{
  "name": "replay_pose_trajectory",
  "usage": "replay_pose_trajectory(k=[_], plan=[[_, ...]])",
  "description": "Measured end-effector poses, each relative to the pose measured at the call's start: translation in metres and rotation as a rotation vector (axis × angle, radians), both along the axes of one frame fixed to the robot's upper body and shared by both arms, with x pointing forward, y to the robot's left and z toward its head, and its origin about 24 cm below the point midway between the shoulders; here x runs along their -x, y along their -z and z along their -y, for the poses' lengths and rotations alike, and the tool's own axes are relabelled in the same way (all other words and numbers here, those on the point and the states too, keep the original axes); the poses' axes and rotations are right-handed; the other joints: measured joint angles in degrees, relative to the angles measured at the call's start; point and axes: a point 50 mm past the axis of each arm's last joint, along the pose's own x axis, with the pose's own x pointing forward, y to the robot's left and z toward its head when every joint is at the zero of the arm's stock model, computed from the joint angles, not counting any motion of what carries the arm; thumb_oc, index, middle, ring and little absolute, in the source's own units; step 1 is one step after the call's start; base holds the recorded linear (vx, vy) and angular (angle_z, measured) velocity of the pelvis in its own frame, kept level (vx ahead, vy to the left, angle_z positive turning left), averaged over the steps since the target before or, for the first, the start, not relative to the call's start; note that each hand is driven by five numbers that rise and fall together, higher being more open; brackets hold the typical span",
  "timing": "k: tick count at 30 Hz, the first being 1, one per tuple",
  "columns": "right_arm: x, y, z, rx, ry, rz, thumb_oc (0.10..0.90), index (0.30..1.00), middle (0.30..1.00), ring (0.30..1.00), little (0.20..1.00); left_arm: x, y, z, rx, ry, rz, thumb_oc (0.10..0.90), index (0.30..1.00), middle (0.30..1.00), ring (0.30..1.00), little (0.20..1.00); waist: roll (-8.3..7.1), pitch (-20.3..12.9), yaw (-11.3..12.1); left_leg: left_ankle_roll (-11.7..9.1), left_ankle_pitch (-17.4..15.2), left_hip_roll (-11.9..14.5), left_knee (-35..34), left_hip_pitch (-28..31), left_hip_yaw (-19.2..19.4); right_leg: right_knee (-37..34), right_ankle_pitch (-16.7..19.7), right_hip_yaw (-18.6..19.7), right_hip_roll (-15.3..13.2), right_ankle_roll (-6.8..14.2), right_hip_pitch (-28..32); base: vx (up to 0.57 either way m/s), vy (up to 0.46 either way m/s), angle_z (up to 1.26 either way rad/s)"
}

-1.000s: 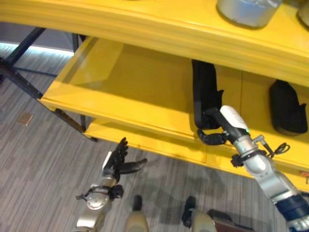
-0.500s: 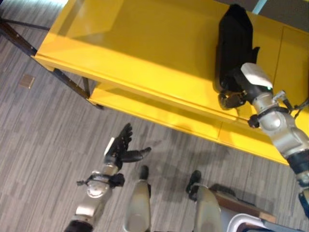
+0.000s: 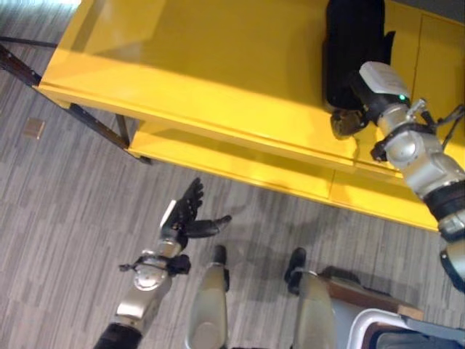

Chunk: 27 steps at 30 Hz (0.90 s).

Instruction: Move parts from the plastic box to the shelf.

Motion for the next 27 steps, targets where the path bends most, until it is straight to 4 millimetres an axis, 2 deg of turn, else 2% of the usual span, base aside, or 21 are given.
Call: replay_pose_trajectory(k=[6, 11, 27], plan=[[0.0, 0.001, 0.0, 0.0, 0.001, -0.006, 0.4, 0.3, 0.3, 0.3, 0.3, -0.006, -0.007, 0.002, 0.0, 0.006, 0.027, 0.9, 1.0, 1.0, 1.0, 1.0, -0.02, -0.03, -0.01, -0.06, 0.04, 0.01, 0.1, 0.09, 0.0, -0.05, 0.21, -0.02, 0.02, -0.03, 0.16, 0.0, 0.0, 0.0], [-0.004, 0.01, 0.008, -0.017, 0.044, -0.041, 0.4, 0.3, 0.3, 0.3, 0.3, -0.006, -0.007, 0.002, -0.001, 0.005, 0.026, 0.9, 1.0, 1.0, 1.0, 1.0, -0.1, -0.09, -0.01, -0.04, 0.04, 0.0, 0.22, 0.81, 0.1, -1.14, 0.99, 0.0, 0.16, 0.02, 1.33, 0.0, 0.0, 0.0], [-0.006, 0.014, 0.005, -0.027, 0.044, -0.056, 0.4, 0.3, 0.3, 0.3, 0.3, -0.006, -0.007, 0.0, -0.004, -0.008, 0.025, 0.9, 1.0, 1.0, 1.0, 1.0, -0.62, -0.39, -0.15, 0.05, 0.01, 0.08, 0.21, 0.86, 0.46, -2.91, 2.29, 0.17, 0.5, 0.22, 1.92, 0.0, 0.0, -0.01]])
